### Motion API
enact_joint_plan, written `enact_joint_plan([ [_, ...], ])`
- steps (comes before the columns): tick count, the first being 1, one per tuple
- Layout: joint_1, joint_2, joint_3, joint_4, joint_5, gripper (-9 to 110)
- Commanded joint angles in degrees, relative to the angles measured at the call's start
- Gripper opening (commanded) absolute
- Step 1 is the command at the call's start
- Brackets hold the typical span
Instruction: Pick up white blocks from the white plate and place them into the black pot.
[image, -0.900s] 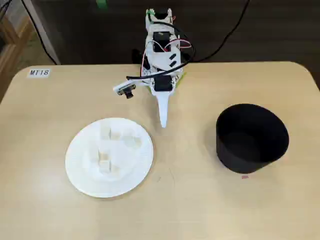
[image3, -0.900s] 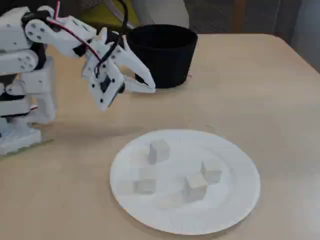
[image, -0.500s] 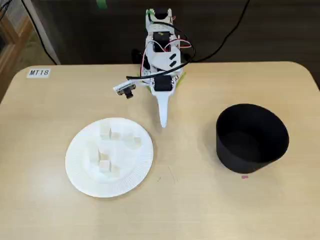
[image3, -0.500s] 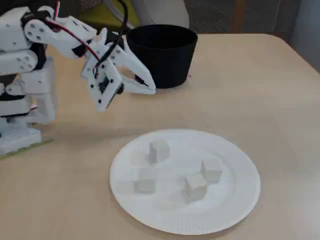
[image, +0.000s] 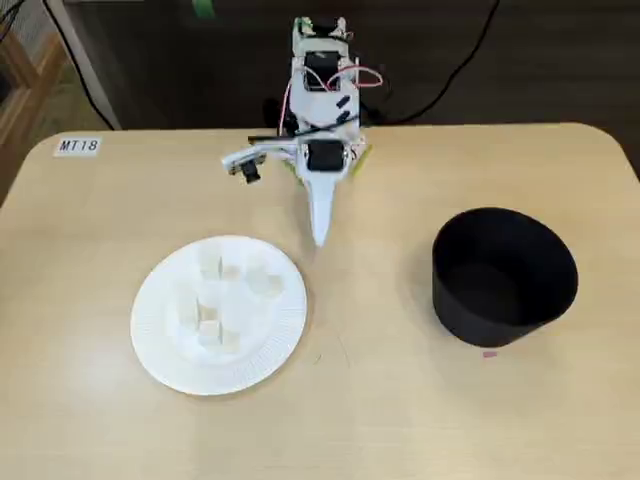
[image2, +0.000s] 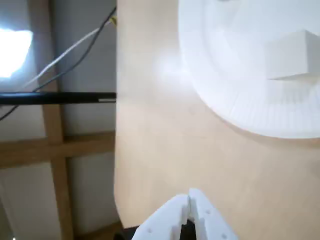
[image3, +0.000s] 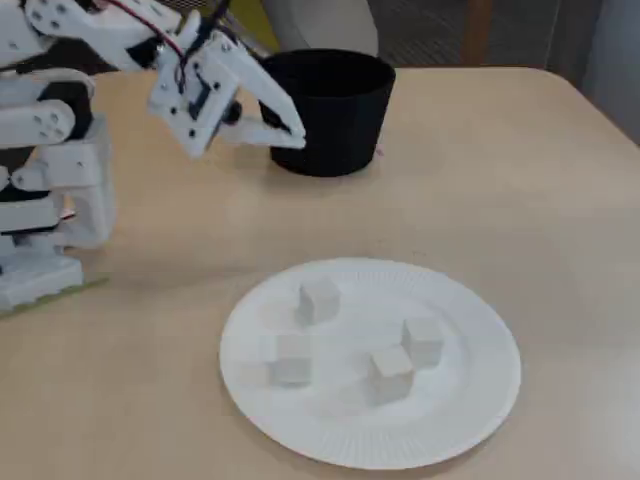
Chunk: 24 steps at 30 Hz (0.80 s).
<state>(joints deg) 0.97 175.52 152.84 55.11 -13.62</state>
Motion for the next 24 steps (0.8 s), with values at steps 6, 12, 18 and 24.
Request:
enact_joint_plan([
  [6,8.17,-41.13,-32.7,15.21,0.0,-2],
  [12,23.29,-60.03,-43.59,16.44,4.57,-2],
  [18,27.95,-84.73,-70.4,27.51,1.76,-2],
  [24,30.76,-101.69,-90.18,36.83,-9.05,-1],
])
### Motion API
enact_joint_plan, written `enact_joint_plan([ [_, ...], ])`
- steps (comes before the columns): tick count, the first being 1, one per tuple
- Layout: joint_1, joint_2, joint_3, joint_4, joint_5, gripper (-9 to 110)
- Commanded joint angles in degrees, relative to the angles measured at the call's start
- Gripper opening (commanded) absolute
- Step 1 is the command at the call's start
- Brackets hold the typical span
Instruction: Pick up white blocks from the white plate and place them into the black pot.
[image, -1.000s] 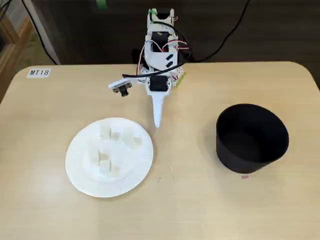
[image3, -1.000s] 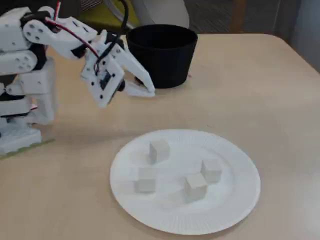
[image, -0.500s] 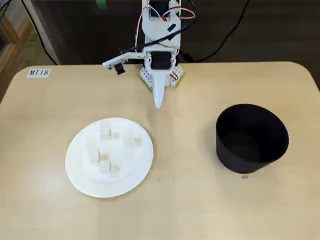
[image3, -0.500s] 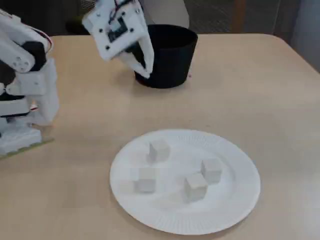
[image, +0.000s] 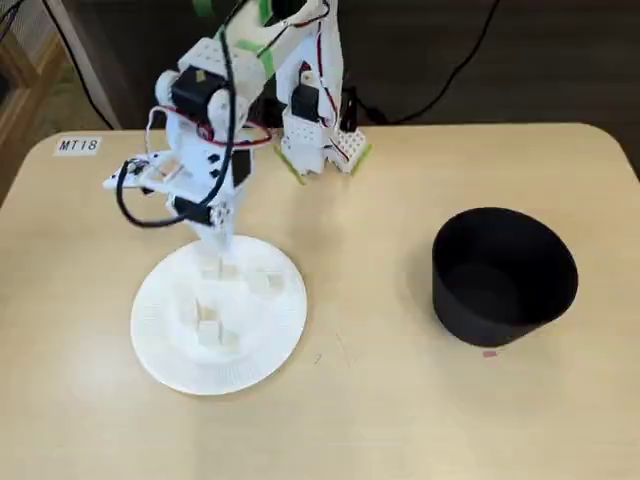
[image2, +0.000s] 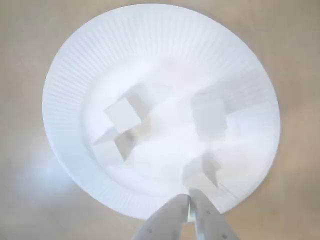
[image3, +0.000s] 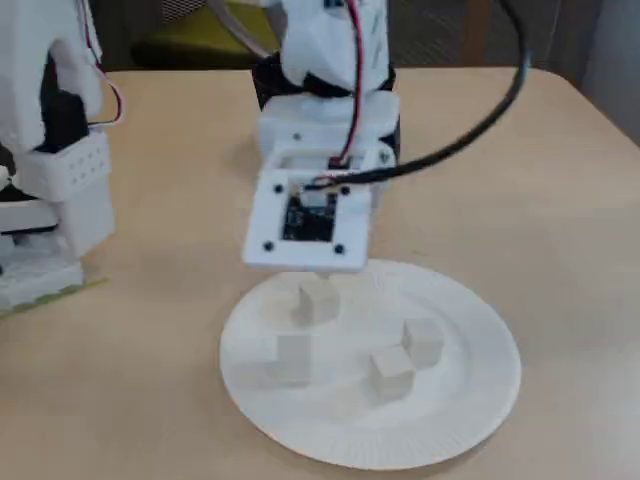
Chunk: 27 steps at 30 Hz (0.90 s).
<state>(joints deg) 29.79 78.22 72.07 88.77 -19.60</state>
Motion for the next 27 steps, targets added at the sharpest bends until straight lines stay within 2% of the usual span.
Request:
enact_joint_plan([
  [1,2.37,-6.33,-11.43,4.04,-4.57,1],
  [4,3.6,-9.84,-14.94,5.89,-8.61,14],
  [11,4.75,-14.15,-15.12,5.89,-15.91,30],
  [27,5.45,-24.35,-23.38,5.89,-18.37,30],
])
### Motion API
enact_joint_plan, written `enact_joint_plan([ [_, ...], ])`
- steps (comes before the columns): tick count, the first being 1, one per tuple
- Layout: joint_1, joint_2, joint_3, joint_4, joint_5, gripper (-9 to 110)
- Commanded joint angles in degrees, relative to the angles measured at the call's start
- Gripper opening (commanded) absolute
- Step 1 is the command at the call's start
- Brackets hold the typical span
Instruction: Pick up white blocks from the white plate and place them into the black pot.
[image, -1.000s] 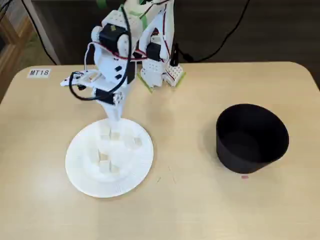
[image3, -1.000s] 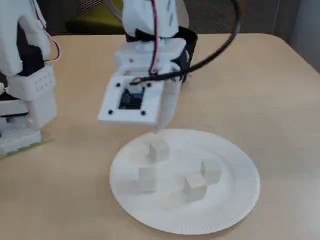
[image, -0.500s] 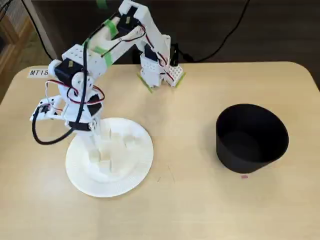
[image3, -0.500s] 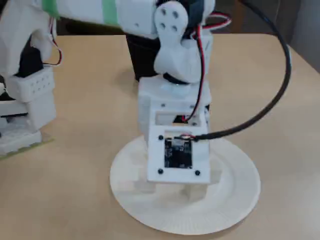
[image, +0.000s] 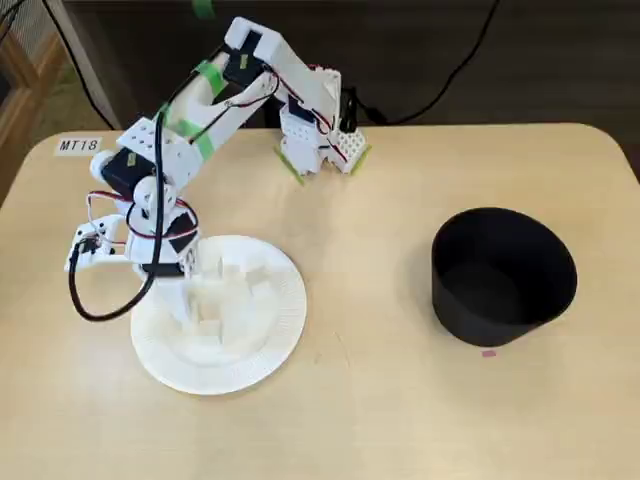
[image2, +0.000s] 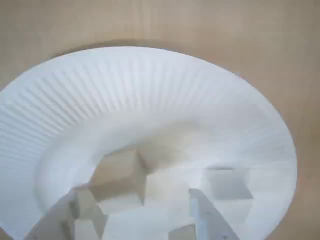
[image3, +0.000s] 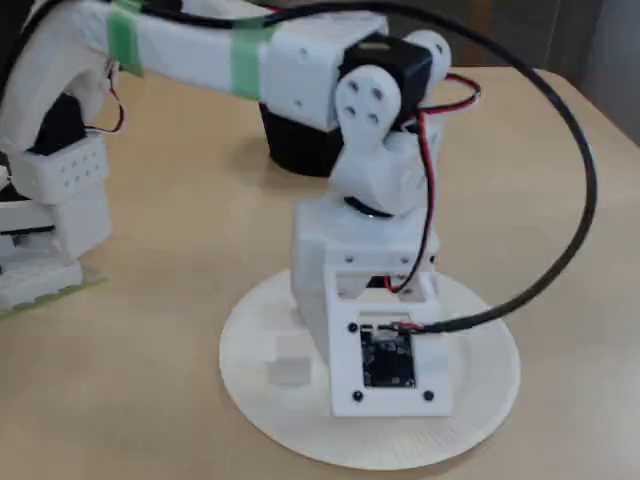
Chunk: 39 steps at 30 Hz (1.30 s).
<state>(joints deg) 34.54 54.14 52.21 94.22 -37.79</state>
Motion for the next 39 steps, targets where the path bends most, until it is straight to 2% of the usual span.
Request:
enact_joint_plan([
  [1,0.7,-1.14,-4.39,0.44,-0.18,29],
  [3,0.35,-3.43,-6.59,0.44,0.44,24],
  [6,-0.7,-8.09,-12.3,0.53,3.78,-2],
  [13,-2.99,-6.33,-18.46,0.62,4.22,-2],
  [19,-7.47,17.67,-18.54,0.79,9.76,-2],
  [22,-18.54,31.11,-15.73,0.88,16.08,-2],
  [26,-45.18,41.13,-8.35,0.35,30.94,-2],
  [30,-67.68,43.59,4.39,-11.95,41.22,-2],
  [33,-74.0,43.95,14.68,-23.29,43.15,-3],
  [39,-74.0,44.65,34.37,-37.27,41.04,-3],
])
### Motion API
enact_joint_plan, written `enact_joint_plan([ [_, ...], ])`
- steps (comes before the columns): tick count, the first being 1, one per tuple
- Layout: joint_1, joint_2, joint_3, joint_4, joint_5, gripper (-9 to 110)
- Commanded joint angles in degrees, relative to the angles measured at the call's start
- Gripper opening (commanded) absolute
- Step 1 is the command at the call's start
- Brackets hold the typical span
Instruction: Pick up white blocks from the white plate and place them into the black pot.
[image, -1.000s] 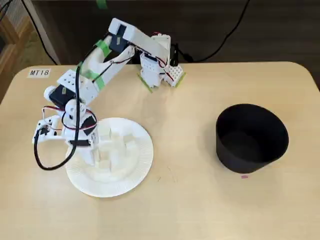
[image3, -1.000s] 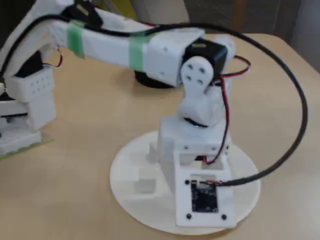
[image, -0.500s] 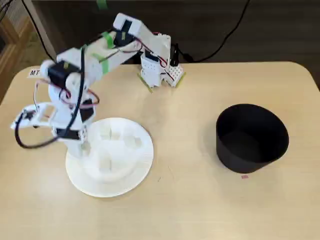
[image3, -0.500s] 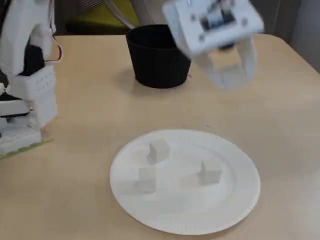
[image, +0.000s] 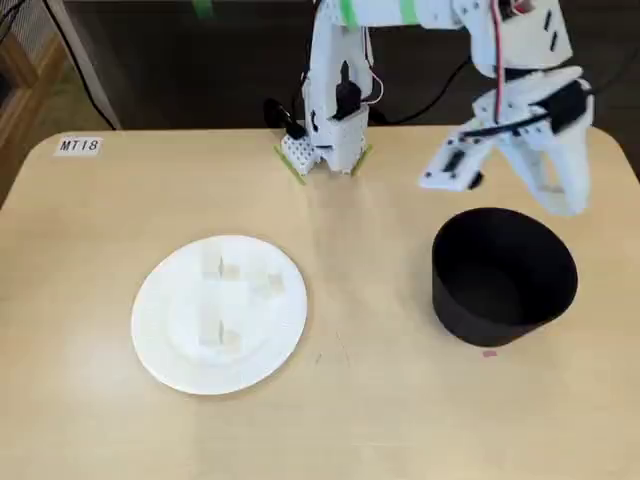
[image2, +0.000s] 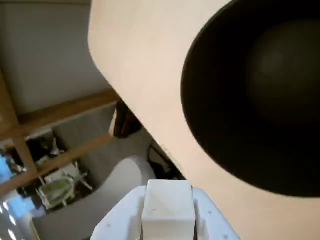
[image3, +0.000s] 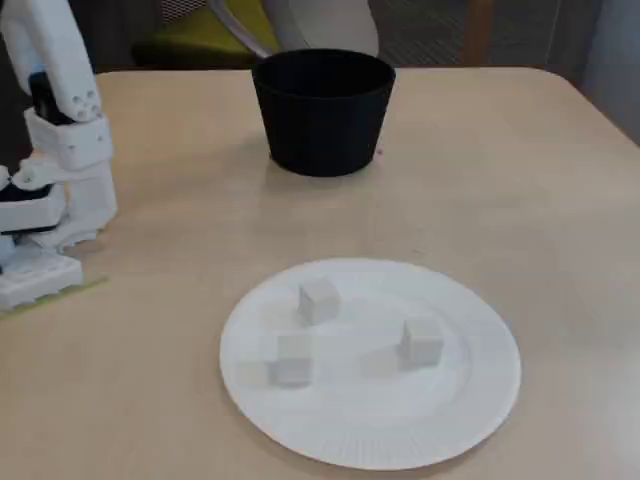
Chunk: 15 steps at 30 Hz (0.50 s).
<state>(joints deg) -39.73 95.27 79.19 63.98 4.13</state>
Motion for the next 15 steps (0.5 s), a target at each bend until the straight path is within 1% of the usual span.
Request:
enact_joint_plan([
  [1,0.62,3.52,9.76,-8.96,-1.32,-3],
  [7,4.31,2.55,13.71,-10.9,-3.16,-3],
  [8,4.57,2.29,13.8,-10.9,-2.99,-1],
  [9,4.66,2.2,13.89,-10.46,-4.04,12],
  [10,4.39,2.29,14.15,-10.28,-5.36,26],
  [11,4.31,2.37,14.15,-9.84,-5.71,34],
  [14,5.1,3.69,14.15,-8.79,-5.8,38],
  [15,5.71,4.22,14.15,-8.35,-5.89,36],
])
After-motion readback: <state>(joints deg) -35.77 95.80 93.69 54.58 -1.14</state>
